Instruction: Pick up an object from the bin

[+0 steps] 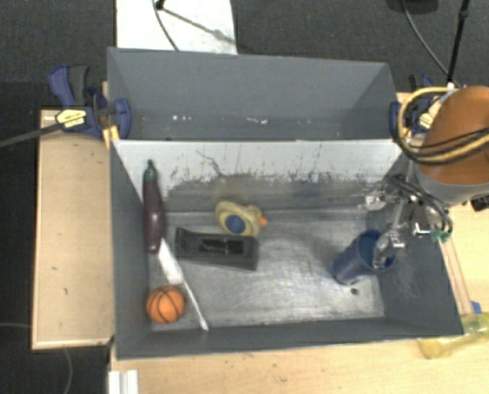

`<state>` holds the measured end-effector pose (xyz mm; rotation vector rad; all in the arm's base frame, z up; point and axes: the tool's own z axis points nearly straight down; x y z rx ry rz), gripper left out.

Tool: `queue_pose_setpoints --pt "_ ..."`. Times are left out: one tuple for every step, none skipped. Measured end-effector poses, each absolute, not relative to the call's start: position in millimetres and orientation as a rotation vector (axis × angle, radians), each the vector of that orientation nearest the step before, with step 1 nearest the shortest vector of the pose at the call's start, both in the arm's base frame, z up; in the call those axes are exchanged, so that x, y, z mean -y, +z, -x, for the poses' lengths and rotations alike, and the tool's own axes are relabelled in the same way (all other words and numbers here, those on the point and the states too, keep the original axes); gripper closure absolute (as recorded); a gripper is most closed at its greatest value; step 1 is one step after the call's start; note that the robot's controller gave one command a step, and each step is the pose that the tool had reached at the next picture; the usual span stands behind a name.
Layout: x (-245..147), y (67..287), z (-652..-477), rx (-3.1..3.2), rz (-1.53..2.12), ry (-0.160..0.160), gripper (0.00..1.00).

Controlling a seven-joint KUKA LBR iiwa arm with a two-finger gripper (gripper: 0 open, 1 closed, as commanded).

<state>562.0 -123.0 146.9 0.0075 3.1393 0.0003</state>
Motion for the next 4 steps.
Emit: queue_pose_setpoints --pt "123 147 -562.6 -3.138 -0.004 0.000 0.00" --pt "143 76 -547.7 -3.102 0.372 -0.007 1.00" --pt "143 76 -547.7 -3.102 0.375 -0.008 1.00" --pt "140 205 -540.8 -3.123 0.317 -0.001 1.00"
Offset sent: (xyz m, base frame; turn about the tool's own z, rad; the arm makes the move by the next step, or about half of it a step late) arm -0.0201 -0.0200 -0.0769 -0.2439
